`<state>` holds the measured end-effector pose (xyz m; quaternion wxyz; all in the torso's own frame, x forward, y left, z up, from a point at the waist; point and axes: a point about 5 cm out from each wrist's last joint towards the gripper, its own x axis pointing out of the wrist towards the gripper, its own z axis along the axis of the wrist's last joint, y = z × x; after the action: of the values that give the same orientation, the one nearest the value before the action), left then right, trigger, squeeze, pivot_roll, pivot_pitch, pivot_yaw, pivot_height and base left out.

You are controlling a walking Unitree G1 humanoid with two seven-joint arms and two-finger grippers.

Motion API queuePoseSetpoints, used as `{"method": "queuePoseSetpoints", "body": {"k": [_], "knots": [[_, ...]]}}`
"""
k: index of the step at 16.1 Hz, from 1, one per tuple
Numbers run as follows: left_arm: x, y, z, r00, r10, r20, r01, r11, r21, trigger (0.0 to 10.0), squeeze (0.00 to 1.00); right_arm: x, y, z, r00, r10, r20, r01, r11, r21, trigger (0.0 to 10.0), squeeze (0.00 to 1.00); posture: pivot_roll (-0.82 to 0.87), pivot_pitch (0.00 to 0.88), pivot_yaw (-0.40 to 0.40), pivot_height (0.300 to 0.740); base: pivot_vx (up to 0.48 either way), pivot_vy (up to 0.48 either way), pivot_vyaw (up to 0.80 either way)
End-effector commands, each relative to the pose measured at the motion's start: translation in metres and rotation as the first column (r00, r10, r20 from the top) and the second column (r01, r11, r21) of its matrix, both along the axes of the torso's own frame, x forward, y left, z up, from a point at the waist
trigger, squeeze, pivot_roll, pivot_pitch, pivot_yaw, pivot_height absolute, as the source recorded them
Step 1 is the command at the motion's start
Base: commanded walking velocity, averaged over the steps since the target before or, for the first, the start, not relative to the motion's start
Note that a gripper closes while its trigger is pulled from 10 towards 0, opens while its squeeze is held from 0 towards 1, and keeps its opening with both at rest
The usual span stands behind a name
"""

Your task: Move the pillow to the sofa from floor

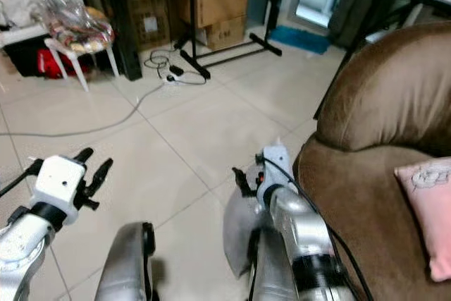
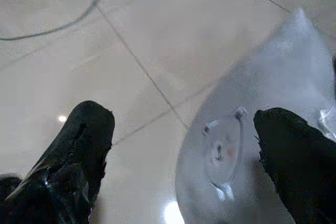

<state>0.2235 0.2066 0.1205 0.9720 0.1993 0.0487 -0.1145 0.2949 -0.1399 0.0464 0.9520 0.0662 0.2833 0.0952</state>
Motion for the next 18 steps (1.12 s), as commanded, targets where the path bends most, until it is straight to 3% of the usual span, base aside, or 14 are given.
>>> {"method": "queuePoseSetpoints", "body": {"k": [1, 5, 6, 9, 11, 12, 17, 18], "knots": [[0.001, -0.002, -0.002, 0.999, -0.039, -0.021, 0.039, 0.999, 0.006, 10.0, 0.0, 0.005, -0.003, -0.001, 0.999, -0.042, -0.004, 0.042, 0.999, 0.011, 10.0, 0.0, 0.0, 0.0, -0.012, 0.466, 0.0, 0.0, 0.0], [-0.005, -0.012, 0.0, 0.982, -0.177, -0.067, 0.176, 0.984, -0.021, 10.0, 0.0, 0.02, -0.005, -0.005, 0.996, -0.085, 0.007, 0.085, 0.996, -0.033, 10.0, 0.0, 0.01, 0.0, 0.012, 0.441, 0.0, 0.0, 0.0], [-0.01, -0.017, 0.0, 0.964, -0.247, -0.097, 0.243, 0.969, -0.055, 10.0, 0.0, 0.026, -0.008, -0.003, 0.991, -0.128, 0.034, 0.129, 0.991, -0.023, 10.0, 1.0, 0.02, 0.0, 0.016, 0.441, 0.0, 0.0, 0.0], [-0.022, -0.024, 0.001, 0.915, -0.373, -0.153, 0.358, 0.926, -0.118, 10.0, 0.0, 0.037, -0.013, 0.008, 0.976, -0.181, 0.119, 0.185, 0.982, -0.027, 10.0, 1.0, 0.02, 0.0, 0.023, 0.441, 0.0, 0.0, 0.0], [-0.026, -0.027, 0.002, 0.889, -0.423, -0.177, 0.403, 0.905, -0.136, 10.0, 0.0, 0.043, -0.017, 0.01, 0.97, -0.18, 0.164, 0.198, 0.975, -0.099, 10.0, 1.0, 0.02, 0.0, 0.026, 0.441, 0.0, 0.0, 0.0], [-0.028, -0.029, 0.002, 0.871, -0.451, -0.193, 0.428, 0.891, -0.148, 10.0, 0.0, 0.045, -0.024, 0.008, 0.968, -0.187, 0.167, 0.217, 0.957, -0.191, 10.0, 1.0, 0.02, 0.0, 0.026, 0.441, 0.0, 0.0, 0.0], [-0.031, -0.03, 0.001, 0.847, -0.48, -0.229, 0.451, 0.876, -0.169, 10.0, 0.0, 0.033, -0.045, -0.015, 0.975, -0.215, 0.058, 0.219, 0.884, -0.413, 10.0, 1.0, 0.02, 0.0, 0.023, 0.441, 0.0, 0.0, 0.0], [-0.032, -0.03, 0.001, 0.84, -0.488, -0.238, 0.457, 0.872, -0.175, 10.0, 0.0, 0.026, -0.045, -0.025, 0.976, -0.216, -0.018, 0.191, 0.896, -0.4, 10.0, 0.41, 0.02, 0.0, 0.018, 0.441, 0.0, 0.0, 0.0]]}}
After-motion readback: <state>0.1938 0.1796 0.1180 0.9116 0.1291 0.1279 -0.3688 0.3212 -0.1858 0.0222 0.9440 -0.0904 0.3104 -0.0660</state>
